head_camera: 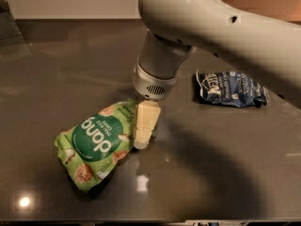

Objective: Pick green rice chip bag

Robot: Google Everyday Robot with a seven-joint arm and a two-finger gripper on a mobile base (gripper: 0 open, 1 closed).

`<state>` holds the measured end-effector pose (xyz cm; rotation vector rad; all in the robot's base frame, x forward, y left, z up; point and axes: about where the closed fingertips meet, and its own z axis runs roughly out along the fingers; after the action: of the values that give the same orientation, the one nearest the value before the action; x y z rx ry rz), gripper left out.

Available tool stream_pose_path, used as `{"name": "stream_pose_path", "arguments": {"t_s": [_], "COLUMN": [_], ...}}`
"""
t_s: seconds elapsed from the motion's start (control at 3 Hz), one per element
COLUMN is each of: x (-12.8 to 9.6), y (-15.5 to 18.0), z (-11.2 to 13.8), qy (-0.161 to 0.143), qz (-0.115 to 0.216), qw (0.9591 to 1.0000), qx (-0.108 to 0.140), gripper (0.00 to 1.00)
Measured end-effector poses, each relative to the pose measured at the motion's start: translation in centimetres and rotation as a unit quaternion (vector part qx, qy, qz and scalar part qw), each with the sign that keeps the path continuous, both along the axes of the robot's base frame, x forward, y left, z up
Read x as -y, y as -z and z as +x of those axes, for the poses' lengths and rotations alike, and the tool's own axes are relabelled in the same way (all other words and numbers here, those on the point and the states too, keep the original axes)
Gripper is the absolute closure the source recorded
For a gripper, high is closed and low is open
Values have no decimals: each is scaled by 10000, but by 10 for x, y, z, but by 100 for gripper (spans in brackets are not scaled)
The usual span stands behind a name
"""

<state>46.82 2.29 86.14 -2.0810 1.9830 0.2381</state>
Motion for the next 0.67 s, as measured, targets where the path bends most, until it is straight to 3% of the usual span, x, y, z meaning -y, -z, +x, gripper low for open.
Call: {"name": "stream_pose_path", "arguments": {"t_s": [0.33,0.67], "x": [-12,-19], "y": [12,20], "z": [-5,-6], "qy": [-92,-149], "qz": [-61,-131], "qw": [9999,9997], "qx": [-89,-151], "gripper": [0,10]}}
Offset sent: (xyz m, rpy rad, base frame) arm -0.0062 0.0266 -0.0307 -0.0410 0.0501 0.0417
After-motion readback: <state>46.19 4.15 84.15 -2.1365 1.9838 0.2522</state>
